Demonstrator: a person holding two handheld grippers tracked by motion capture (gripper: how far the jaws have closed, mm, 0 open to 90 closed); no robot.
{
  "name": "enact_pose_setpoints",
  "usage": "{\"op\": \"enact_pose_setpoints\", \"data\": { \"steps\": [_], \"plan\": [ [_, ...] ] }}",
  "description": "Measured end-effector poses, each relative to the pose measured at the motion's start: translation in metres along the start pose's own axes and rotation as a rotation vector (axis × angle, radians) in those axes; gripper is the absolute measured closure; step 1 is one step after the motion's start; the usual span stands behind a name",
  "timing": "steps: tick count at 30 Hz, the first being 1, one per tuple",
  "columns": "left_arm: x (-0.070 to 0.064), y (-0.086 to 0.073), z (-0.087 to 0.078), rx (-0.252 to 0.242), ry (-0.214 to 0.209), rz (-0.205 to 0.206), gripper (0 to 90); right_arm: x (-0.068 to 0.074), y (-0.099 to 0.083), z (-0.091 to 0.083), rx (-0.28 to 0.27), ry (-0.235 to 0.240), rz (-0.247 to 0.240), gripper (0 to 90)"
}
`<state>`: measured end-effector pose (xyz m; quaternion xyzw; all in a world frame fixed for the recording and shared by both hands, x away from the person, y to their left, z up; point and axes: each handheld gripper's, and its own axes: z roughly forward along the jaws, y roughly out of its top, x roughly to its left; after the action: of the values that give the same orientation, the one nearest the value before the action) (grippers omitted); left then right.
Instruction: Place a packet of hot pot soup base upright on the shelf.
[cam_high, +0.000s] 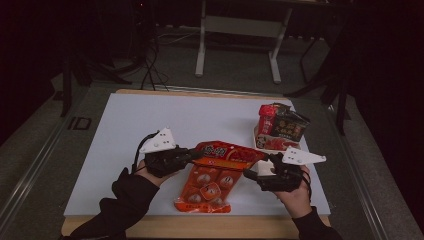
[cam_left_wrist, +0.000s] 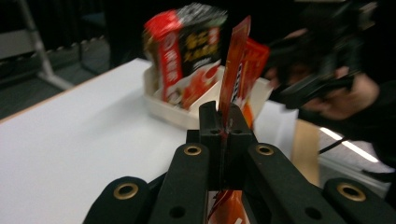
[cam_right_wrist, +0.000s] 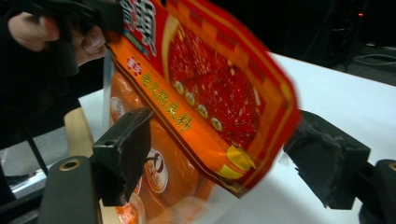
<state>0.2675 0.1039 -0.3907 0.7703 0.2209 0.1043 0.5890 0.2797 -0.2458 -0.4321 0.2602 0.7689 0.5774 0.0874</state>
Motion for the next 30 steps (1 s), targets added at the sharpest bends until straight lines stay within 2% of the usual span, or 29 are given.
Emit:
{"op": "enact_pose_setpoints", "data": {
  "steps": [2, 3, 5, 6, 8, 10, 11, 13, 15, 16, 19, 22, 26, 27, 29, 30],
  "plan": [
    [-0.005, 0.004, -0.001, -0.007, -0.011, 0.014, 89.8, -0.001, -0.001, 0.003, 0.001, 0.063, 0.002, 34.5],
    [-0.007, 0.006, -0.001, -0.008, -0.007, 0.022, 89.7, 0.000, -0.001, 0.004, 0.001, 0.056, -0.009, 35.9],
    [-0.007, 0.008, -0.003, -0.022, -0.011, 0.014, 89.7, 0.000, -0.001, 0.003, 0.008, 0.054, -0.026, 48.4],
    [-0.007, 0.008, -0.004, -0.026, -0.010, 0.007, 89.7, -0.001, -0.001, 0.001, -0.006, 0.059, -0.027, 52.5],
    [-0.005, 0.008, -0.004, -0.028, -0.020, -0.007, 89.6, -0.004, -0.001, -0.003, -0.025, 0.094, -0.002, 60.7],
    [-0.004, 0.007, -0.002, -0.026, -0.023, -0.014, 89.7, -0.004, -0.001, -0.003, -0.027, 0.111, -0.013, 63.3],
    [-0.003, 0.006, -0.001, -0.019, -0.014, -0.013, 89.6, -0.002, -0.001, -0.001, -0.013, 0.115, -0.026, 63.5],
    [-0.001, 0.005, 0.000, -0.011, -0.022, -0.030, 89.6, 0.001, -0.002, 0.002, 0.015, 0.114, -0.048, 73.0],
    [0.001, 0.002, 0.001, -0.011, -0.014, -0.036, 89.6, 0.000, -0.003, 0.004, 0.030, 0.154, -0.036, 82.0],
    [0.002, 0.001, 0.001, -0.003, -0.011, -0.038, 89.5, 0.001, -0.003, 0.004, 0.040, 0.167, -0.037, 89.5],
    [0.006, 0.000, 0.000, 0.001, -0.019, -0.047, 89.3, 0.003, -0.002, 0.005, 0.058, 0.176, -0.019, 90.0],
    [0.008, 0.002, -0.006, -0.024, -0.012, -0.036, 89.2, 0.014, 0.009, 0.002, 0.066, 0.170, -0.047, 90.0],
    [0.010, 0.007, -0.015, -0.051, -0.014, -0.046, 89.1, 0.027, 0.027, -0.004, 0.038, 0.145, -0.087, 90.0],
    [0.010, 0.009, -0.016, -0.059, -0.019, -0.045, 89.1, 0.027, 0.032, -0.005, 0.031, 0.157, -0.083, 90.0],
    [0.010, 0.011, -0.019, -0.063, -0.023, -0.042, 89.0, 0.029, 0.038, -0.007, 0.025, 0.133, -0.100, 90.0],
    [0.010, 0.011, -0.020, -0.070, -0.025, -0.040, 89.0, 0.029, 0.041, -0.007, 0.022, 0.142, -0.089, 90.0]
  ]
}}
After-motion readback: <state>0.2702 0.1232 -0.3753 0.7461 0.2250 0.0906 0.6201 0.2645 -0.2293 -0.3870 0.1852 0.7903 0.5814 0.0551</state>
